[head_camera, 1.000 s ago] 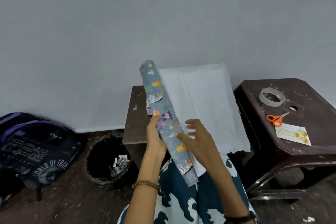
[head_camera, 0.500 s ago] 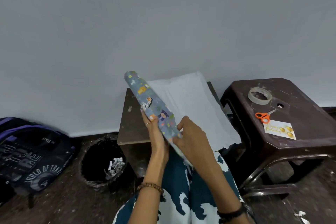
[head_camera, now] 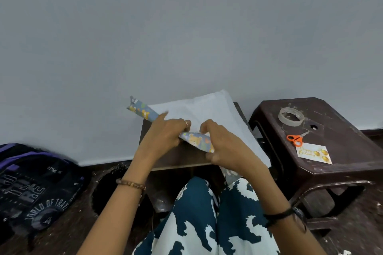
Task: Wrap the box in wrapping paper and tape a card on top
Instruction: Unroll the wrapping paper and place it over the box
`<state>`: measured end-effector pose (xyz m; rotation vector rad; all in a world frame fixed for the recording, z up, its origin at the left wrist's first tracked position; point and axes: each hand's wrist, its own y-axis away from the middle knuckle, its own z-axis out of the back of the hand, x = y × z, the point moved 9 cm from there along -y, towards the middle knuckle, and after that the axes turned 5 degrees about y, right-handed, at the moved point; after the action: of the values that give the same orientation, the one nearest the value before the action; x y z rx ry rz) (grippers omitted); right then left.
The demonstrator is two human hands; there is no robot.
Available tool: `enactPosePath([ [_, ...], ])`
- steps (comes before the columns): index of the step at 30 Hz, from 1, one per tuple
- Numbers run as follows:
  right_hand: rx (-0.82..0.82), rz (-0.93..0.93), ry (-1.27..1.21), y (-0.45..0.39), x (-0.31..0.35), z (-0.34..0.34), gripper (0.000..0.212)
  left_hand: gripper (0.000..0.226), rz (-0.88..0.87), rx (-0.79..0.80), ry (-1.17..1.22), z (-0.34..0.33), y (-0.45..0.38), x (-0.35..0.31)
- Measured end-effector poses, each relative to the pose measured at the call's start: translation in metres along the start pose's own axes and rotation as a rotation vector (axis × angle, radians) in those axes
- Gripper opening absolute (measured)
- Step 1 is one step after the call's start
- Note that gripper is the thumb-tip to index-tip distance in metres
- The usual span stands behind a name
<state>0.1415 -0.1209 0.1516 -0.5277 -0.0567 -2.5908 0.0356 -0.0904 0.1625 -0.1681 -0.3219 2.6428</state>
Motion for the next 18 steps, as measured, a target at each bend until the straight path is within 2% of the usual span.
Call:
enactPosePath([
  [2,0.141,-0.121,-0.143,-0.005,-0.015,-0.004,0.054,0.017,0.038,-0.009,-0.067,0.005,-0.005,0.001],
  [3,0.154,-0.159,-0.084,-0.010,-0.023,0.000,0.045,0.019,0.059,0.017,-0.092,0.005,-0.008,0.004],
  [5,0.066,-0.204,0.190,-0.023,-0.034,0.024,0.014,0.017,0.110,0.127,-0.138,0.005,-0.018,0.013],
  [7,-0.061,-0.215,0.428,-0.038,-0.037,0.057,0.009,0.014,0.158,0.191,-0.151,0.017,-0.032,0.023],
  [8,-0.138,-0.217,0.484,-0.045,-0.035,0.080,0.010,0.016,0.179,0.152,-0.149,0.034,-0.042,0.027],
  [9,-0.244,-0.213,0.508,-0.050,-0.029,0.106,0.014,0.016,0.185,0.055,-0.156,0.059,-0.053,0.029],
  [10,-0.396,-0.186,0.513,-0.054,-0.019,0.136,0.019,0.014,0.153,-0.129,-0.158,0.092,-0.062,0.026],
  [13,-1.083,0.033,0.488,-0.022,0.032,0.229,0.034,0.013,0.013,-0.801,-0.211,0.200,-0.053,0.000],
  [14,-1.310,0.109,0.522,-0.002,0.047,0.244,0.042,0.013,-0.007,-0.991,-0.256,0.221,-0.040,-0.008],
  [15,-1.462,0.151,0.564,0.012,0.056,0.245,0.050,0.012,-0.007,-1.132,-0.290,0.231,-0.027,-0.014],
  [16,-1.543,0.175,0.600,0.020,0.058,0.238,0.057,0.013,0.011,-1.222,-0.313,0.229,-0.015,-0.016],
  [17,-1.552,0.178,0.629,0.019,0.053,0.221,0.062,0.016,0.040,-1.254,-0.338,0.213,-0.006,-0.016],
  [18,-1.482,0.172,0.634,0.013,0.043,0.199,0.066,0.018,0.072,-1.201,-0.352,0.184,-0.003,-0.011],
])
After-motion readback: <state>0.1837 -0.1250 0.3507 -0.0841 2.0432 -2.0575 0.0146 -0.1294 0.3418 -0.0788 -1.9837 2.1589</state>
